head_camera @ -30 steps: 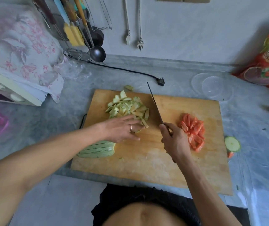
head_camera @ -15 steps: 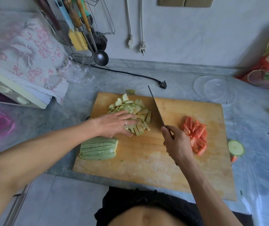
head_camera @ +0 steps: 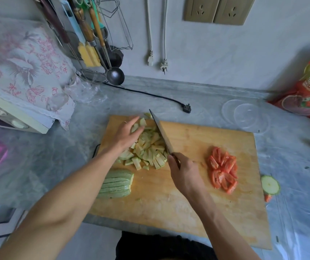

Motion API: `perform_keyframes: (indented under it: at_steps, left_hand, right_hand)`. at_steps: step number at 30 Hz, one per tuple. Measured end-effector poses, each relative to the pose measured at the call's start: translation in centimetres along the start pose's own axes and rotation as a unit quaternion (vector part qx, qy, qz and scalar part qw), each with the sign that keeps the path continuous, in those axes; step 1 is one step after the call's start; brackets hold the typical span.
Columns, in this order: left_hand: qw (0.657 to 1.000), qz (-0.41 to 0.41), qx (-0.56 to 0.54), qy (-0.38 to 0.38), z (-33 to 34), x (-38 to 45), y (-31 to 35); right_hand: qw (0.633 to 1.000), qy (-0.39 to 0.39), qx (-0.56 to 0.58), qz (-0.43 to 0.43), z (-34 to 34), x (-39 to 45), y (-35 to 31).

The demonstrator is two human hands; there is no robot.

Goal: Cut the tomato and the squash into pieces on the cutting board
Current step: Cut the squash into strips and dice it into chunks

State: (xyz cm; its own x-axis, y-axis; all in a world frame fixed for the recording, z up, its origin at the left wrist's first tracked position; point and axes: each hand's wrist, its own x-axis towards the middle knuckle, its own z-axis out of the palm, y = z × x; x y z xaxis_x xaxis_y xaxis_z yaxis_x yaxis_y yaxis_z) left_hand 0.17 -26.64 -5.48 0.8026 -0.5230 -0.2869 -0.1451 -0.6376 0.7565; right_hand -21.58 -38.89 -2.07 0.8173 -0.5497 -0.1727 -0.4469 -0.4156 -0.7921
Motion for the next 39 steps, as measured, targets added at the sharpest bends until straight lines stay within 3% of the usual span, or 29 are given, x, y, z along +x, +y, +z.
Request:
perform_keyframes:
  at_steps: [8, 12, 18, 27, 31, 35, 39]
  left_hand:
    - [0.998, 0.056, 0.032, 0.007, -1.2, 1.1, -0.7]
    - [0.997, 0.068, 0.024, -0.005, -2.8, 1.1, -1.7]
    - [0.985, 0.094, 0.141, 0.035, -2.9, 4.8, 0.4]
    - [0.911, 0.149, 0.368, -0.109, 0.0, 12.6, 3.9]
    - [0.910, 0.160, 0.367, -0.105, -0.3, 12.9, 4.4]
    - [0.948, 0.206, 0.239, -0.039, -1.7, 9.8, 4.1]
    - [0.946, 0.203, 0.241, -0.077, -3.0, 5.2, 1.9]
  right_hand:
    - [0.997, -0.045, -0.044, -0.036, 0.5, 1.1, -1.5]
    - [1.000, 0.003, -0.007, -0.028, 0.0, 0.2, -0.7]
    - [0.998, 0.054, 0.008, 0.034, -0.6, -0.7, 0.7]
    - [0.994, 0.090, 0.022, 0.063, 0.3, 0.8, -1.8]
    - [0.992, 0.104, 0.024, 0.074, 0.0, 1.1, -2.1]
    - [0.991, 0.103, 0.031, 0.078, -0.5, 0.4, -2.0]
    - [0.991, 0.098, 0.016, 0.094, -0.3, -1.1, -1.1]
